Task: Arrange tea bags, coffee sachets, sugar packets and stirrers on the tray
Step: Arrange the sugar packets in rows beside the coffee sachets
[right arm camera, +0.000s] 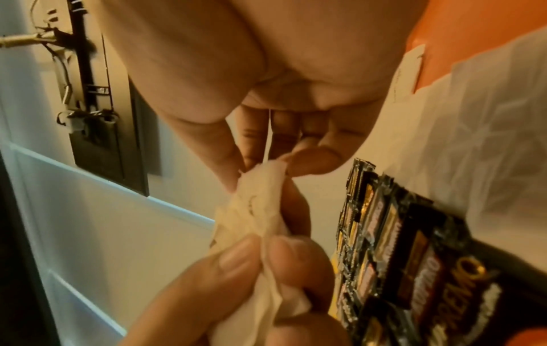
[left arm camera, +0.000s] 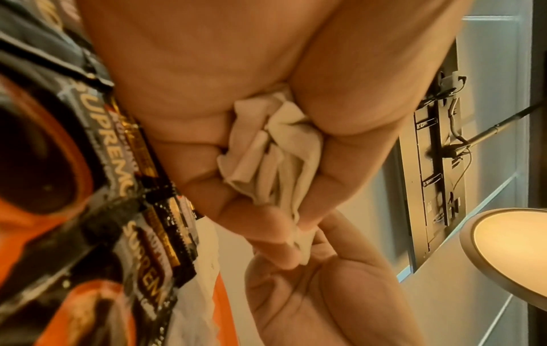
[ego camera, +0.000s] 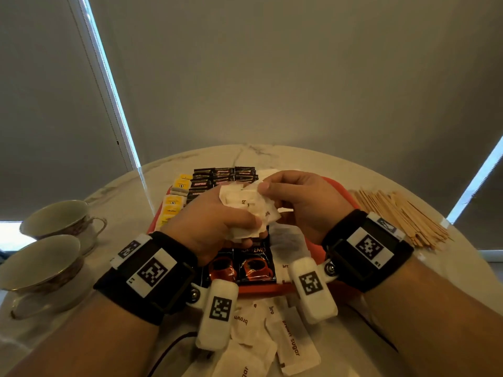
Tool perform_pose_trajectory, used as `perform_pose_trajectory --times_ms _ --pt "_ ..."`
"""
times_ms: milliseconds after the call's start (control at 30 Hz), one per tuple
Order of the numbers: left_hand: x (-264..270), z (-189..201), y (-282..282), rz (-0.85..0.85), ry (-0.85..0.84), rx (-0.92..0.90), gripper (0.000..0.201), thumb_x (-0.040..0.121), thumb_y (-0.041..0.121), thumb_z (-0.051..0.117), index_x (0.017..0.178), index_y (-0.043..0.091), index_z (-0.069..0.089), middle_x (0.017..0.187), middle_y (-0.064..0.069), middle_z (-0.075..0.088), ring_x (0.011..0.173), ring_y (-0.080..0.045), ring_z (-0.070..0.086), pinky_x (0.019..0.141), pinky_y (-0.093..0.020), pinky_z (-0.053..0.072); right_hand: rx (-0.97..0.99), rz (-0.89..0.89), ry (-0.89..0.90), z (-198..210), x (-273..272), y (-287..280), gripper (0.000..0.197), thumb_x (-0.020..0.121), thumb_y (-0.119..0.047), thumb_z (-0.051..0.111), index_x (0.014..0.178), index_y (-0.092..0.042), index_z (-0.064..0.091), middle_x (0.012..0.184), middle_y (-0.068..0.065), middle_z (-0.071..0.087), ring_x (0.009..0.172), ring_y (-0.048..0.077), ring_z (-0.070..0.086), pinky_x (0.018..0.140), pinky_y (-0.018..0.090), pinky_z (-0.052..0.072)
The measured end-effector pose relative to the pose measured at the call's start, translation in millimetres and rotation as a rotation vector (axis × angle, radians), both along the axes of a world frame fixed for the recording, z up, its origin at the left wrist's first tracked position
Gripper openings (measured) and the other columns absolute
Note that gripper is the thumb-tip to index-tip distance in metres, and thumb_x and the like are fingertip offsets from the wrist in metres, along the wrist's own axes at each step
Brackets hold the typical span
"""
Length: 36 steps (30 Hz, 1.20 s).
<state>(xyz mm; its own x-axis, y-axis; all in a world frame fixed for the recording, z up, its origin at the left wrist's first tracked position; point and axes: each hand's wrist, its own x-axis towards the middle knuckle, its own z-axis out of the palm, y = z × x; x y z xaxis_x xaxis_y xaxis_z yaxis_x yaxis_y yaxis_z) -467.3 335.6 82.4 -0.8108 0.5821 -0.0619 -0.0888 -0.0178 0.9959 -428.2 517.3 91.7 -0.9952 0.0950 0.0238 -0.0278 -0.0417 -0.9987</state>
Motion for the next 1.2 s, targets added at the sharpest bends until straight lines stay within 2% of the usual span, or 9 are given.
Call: perform_pose_trajectory --times_ms 200,367,500,700,800,900,1000,1100,1200 --pt "-4 -1 0 0.133 -0.072 0.074 0.048 0.086 -0.011 0.069 0.126 0.015 0.063 0.106 -0.014 0.078 0.080 -0.027 0.078 0.052 -0.030 0.056 -0.256 -0.161 0.030 2 -4 4 0.008 0.098 -0.017 0.064 0.095 -0.012 0.069 0.092 0.013 0.073 0.079 0.023 0.069 0.066 0.034 0.059" --pt "-13 -3 3 0.370 -0.235 0.262 0.041 0.088 0.012 0.077 0.126 0.010 0.062 0.111 -0.019 0.077 0.081 -0.026 0.076 0.050 -0.029 0.056 -0.139 -0.183 0.062 2 -3 1 0.013 0.101 -0.021 0.061 0.103 -0.010 0.067 0.081 0.005 0.075 0.069 0.016 0.068 0.058 0.028 0.056" --pt "-5 -1 9 0.285 -0.198 0.290 0.047 0.074 0.033 0.082 0.115 0.013 0.069 0.105 -0.011 0.080 0.085 -0.021 0.077 0.059 -0.030 0.059 -0.017 -0.197 0.089 -4 -3 -5 0.016 0.100 -0.021 0.062 0.104 -0.006 0.066 0.082 0.006 0.076 0.066 0.016 0.069 0.058 0.030 0.056" --pt "-3 -12 13 0.313 -0.023 0.183 0.055 0.075 0.001 0.085 0.126 0.010 0.065 0.107 -0.008 0.079 0.090 -0.022 0.078 0.060 -0.027 0.057 -0.017 -0.134 0.083 -5 -1 -10 0.021 0.092 -0.017 0.071 0.108 -0.004 0.066 0.092 0.011 0.077 0.076 0.023 0.074 0.069 0.033 0.062" --pt "-10 -11 6 0.324 -0.003 0.192 0.059 0.074 0.003 0.085 0.129 0.008 0.064 0.112 -0.010 0.078 0.101 -0.029 0.076 0.060 -0.028 0.057 0.018 -0.051 0.055 -3 2 -8 0.025 0.085 -0.009 0.077 0.107 -0.001 0.068 0.094 0.018 0.075 0.074 0.021 0.069 0.069 0.031 0.060" --pt "-13 -7 0 0.317 -0.003 0.202 0.056 0.076 -0.001 0.082 0.129 0.007 0.064 0.112 -0.011 0.078 0.093 -0.025 0.077 0.058 -0.027 0.056 0.004 -0.090 0.038 -2 2 -3 0.017 0.086 -0.006 0.076 0.100 0.003 0.070 0.076 0.007 0.072 0.064 0.015 0.065 0.063 0.029 0.059" --pt "-13 -5 -1 0.296 -0.001 0.196 0.050 0.079 -0.005 0.079 0.126 0.007 0.065 0.110 -0.009 0.079 0.087 -0.021 0.078 0.056 -0.025 0.057 -0.012 -0.115 0.012 -1 2 0 0.012 0.088 -0.009 0.076 0.094 0.000 0.071 0.069 0.004 0.069 0.060 0.013 0.064 0.062 0.030 0.058" --pt "-14 -6 -2 0.289 -0.008 0.192 0.053 0.077 -0.003 0.080 0.127 0.008 0.065 0.111 -0.009 0.079 0.096 -0.026 0.078 0.058 -0.026 0.057 0.077 -0.152 -0.025 -3 1 -1 0.021 0.091 -0.021 0.075 0.093 -0.001 0.071 0.066 0.000 0.068 0.058 0.011 0.063 0.063 0.031 0.058" --pt "-17 -7 -3 0.288 0.003 0.187 0.057 0.073 0.000 0.082 0.127 0.008 0.065 0.111 -0.010 0.079 0.097 -0.027 0.078 0.061 -0.029 0.057 0.087 -0.160 -0.022 -2 -2 0 0.024 0.091 -0.025 0.075 0.097 -0.003 0.068 0.077 0.004 0.071 0.063 0.013 0.066 0.065 0.032 0.060"
